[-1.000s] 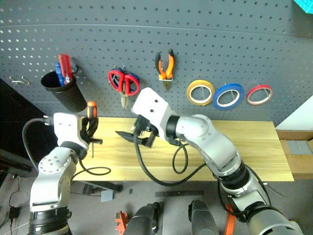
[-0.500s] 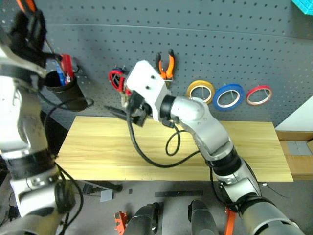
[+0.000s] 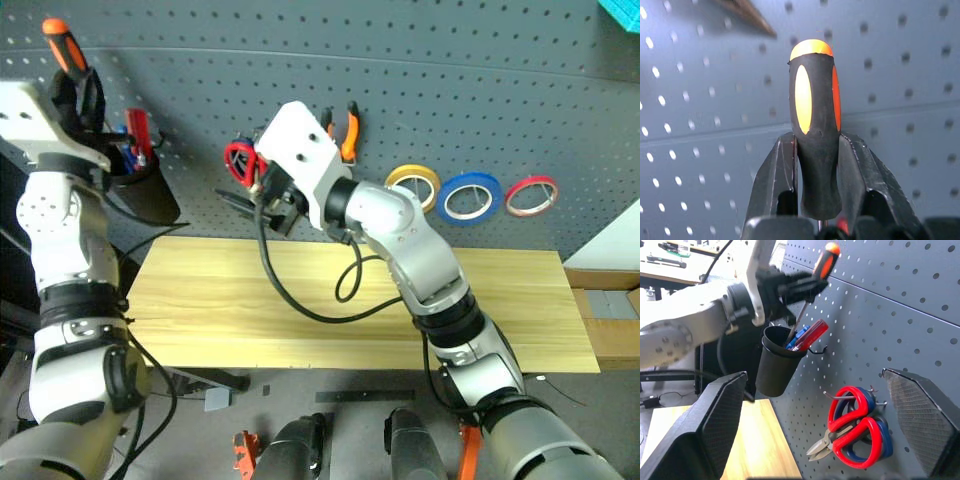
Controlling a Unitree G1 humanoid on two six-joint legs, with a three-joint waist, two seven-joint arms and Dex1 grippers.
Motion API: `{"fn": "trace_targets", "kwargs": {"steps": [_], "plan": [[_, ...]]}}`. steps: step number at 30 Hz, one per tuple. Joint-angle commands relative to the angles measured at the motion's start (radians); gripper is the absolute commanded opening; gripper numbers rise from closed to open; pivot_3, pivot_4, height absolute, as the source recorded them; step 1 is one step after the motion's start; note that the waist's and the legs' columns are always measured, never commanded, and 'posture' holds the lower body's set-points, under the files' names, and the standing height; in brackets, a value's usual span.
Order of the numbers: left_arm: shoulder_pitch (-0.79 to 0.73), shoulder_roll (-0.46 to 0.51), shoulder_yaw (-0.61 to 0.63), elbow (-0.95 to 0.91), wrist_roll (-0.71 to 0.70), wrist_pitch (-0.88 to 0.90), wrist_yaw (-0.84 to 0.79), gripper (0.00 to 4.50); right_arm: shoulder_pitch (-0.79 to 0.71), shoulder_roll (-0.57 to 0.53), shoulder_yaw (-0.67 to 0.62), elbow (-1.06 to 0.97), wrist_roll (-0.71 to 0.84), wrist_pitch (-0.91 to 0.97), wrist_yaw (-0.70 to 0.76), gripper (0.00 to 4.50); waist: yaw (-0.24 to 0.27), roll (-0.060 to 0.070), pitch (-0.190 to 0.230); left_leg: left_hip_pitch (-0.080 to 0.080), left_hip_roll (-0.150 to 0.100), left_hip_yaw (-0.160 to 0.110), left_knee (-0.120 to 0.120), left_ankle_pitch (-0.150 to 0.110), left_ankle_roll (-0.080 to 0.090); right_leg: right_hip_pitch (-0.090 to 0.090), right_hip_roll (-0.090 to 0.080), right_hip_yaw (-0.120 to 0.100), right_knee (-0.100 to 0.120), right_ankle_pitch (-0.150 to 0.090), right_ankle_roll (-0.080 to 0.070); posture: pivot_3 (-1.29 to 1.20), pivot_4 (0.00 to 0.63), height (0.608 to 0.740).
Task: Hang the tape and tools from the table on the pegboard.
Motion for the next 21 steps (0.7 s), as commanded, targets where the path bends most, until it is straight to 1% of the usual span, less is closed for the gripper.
{"fn": "trace_targets", "kwargs": {"steps": [1,4,9,13,14,16,18,20,21], "plan": [[-0.023,0.008,0.010,-0.005,0.001,-0.066,0.037,1.72,-0.011,-0.001,-0.017,-0.048,0.001,-0.006,0.006,4.50,-0.005,-0.002,-0.001,-0.001,0.000,0.000,0.000,0.000,0.000,-0.002,0.000,0.001,0.001,0.000,0.000,-0.07,0.159,0.740],[-0.010,0.006,0.013,-0.024,-0.003,-0.073,0.060,2.70,-0.007,-0.008,-0.018,-0.051,0.000,-0.001,0.006,4.50,-0.013,-0.003,-0.002,-0.008,0.000,0.000,0.004,0.000,-0.001,-0.011,0.000,0.002,0.008,0.000,0.000,-0.08,0.160,0.740],[0.028,-0.003,-0.001,-0.131,0.023,-0.052,0.120,4.33,0.008,-0.027,-0.028,-0.065,0.005,0.012,0.008,4.50,-0.023,-0.003,-0.002,-0.009,0.000,0.000,0.013,-0.002,0.003,-0.012,0.000,0.002,0.014,0.000,0.000,-0.08,0.157,0.740],[0.094,-0.029,-0.039,-0.352,0.034,0.029,0.137,4.33,0.049,-0.051,-0.067,-0.124,0.048,0.060,0.018,4.50,-0.026,-0.004,-0.004,-0.009,0.001,-0.001,0.014,-0.001,0.003,-0.011,0.000,0.002,0.016,0.002,0.000,-0.08,0.151,0.740],[0.116,-0.043,-0.055,-0.424,0.010,0.085,0.126,4.33,0.066,-0.060,-0.086,-0.151,0.070,0.083,0.022,4.50,-0.025,-0.004,-0.005,-0.009,0.001,-0.001,0.015,-0.001,0.003,-0.011,0.000,0.002,0.016,0.002,0.000,-0.08,0.151,0.740],[0.182,-0.064,-0.110,-0.590,-0.057,0.253,0.072,4.33,0.113,-0.087,-0.136,-0.220,0.130,0.144,0.033,4.50,-0.021,-0.004,-0.010,-0.009,0.000,-0.001,0.015,-0.001,0.003,-0.010,0.000,0.002,0.015,0.003,0.000,-0.07,0.149,0.740],[0.231,-0.083,-0.135,-0.706,-0.110,0.388,0.061,4.33,0.152,-0.113,-0.169,-0.268,0.179,0.190,0.045,4.50,-0.020,-0.004,-0.013,-0.009,0.000,-0.001,0.015,-0.001,0.004,-0.010,0.000,0.002,0.014,0.003,0.000,-0.07,0.147,0.740],[0.314,-0.113,-0.165,-0.846,-0.234,0.518,0.016,4.33,0.214,-0.147,-0.199,-0.314,0.213,0.228,0.046,4.50,-0.022,-0.004,-0.018,-0.009,0.000,0.000,0.015,-0.001,0.004,-0.010,0.000,0.003,0.014,0.003,0.000,-0.06,0.145,0.740],[0.342,-0.118,-0.177,-0.894,-0.248,0.557,0.010,4.33,0.236,-0.158,-0.210,-0.328,0.226,0.243,0.044,4.50,-0.023,-0.004,-0.020,-0.009,0.000,0.000,0.015,-0.001,0.004,-0.010,0.000,0.004,0.014,0.003,0.001,-0.06,0.144,0.740]]}}
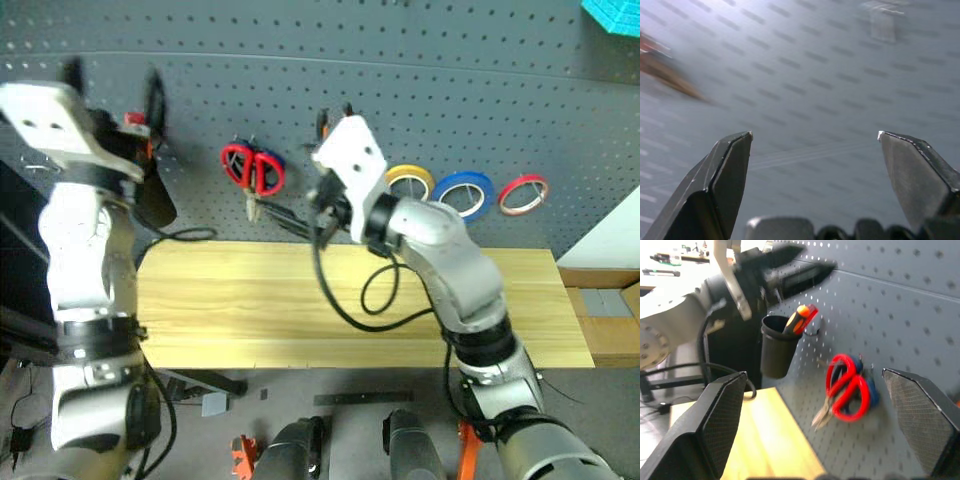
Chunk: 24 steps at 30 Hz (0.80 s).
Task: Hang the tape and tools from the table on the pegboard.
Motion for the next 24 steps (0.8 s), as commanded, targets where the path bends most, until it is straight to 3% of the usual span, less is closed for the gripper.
{"fn": "trace_targets", "kwargs": {"steps": [1,3,7,12,16,24], "plan": [[0.086,-0.010,-0.044,-0.222,-0.122,0.205,-0.034,4.33,0.069,-0.040,-0.057,-0.098,0.061,0.051,-0.001,4.50,-0.002,0.001,-0.003,0.000,0.000,0.000,0.000,0.000,0.000,0.000,0.000,0.000,0.000,0.000,0.000,-0.06,0.144,0.740],[0.150,-0.010,-0.074,-0.286,-0.090,0.322,0.018,4.33,0.133,-0.063,-0.051,-0.128,0.063,0.055,-0.005,4.50,-0.006,0.002,-0.006,0.001,0.001,0.000,0.000,0.000,0.000,0.000,0.001,0.000,0.002,0.000,0.000,-0.05,0.137,0.740],[0.250,-0.018,-0.081,-0.316,-0.073,0.381,0.028,4.33,0.261,-0.092,-0.048,-0.130,0.015,0.009,-0.043,4.50,-0.007,0.008,-0.015,0.009,0.001,0.002,-0.001,0.000,0.000,0.007,0.002,0.002,0.002,0.000,0.000,-0.04,0.126,0.740],[0.353,-0.039,-0.100,-0.225,0.040,0.262,0.035,4.33,0.478,-0.093,-0.056,0.003,-0.105,-0.218,-0.098,4.50,0.003,0.008,-0.035,0.021,0.000,0.005,-0.001,0.000,0.000,0.022,0.004,0.001,-0.004,-0.001,0.000,-0.04,0.096,0.740],[0.441,-0.086,-0.096,-0.119,0.052,0.201,0.006,4.33,0.588,-0.063,-0.092,0.221,-0.239,-0.515,-0.216,4.50,0.006,0.010,-0.057,0.032,0.000,0.007,-0.004,0.000,0.001,0.037,0.004,0.001,-0.012,-0.001,0.000,-0.04,0.066,0.740],[0.533,-0.146,-0.041,0.101,0.108,0.018,0.034,4.33,0.602,-0.022,-0.232,0.620,-0.262,-0.783,-0.351,4.50,0.006,0.012,-0.108,0.034,0.000,0.009,-0.005,0.000,0.001,0.038,0.007,0.003,-0.016,0.000,0.001,-0.04,0.023,0.740]]}}
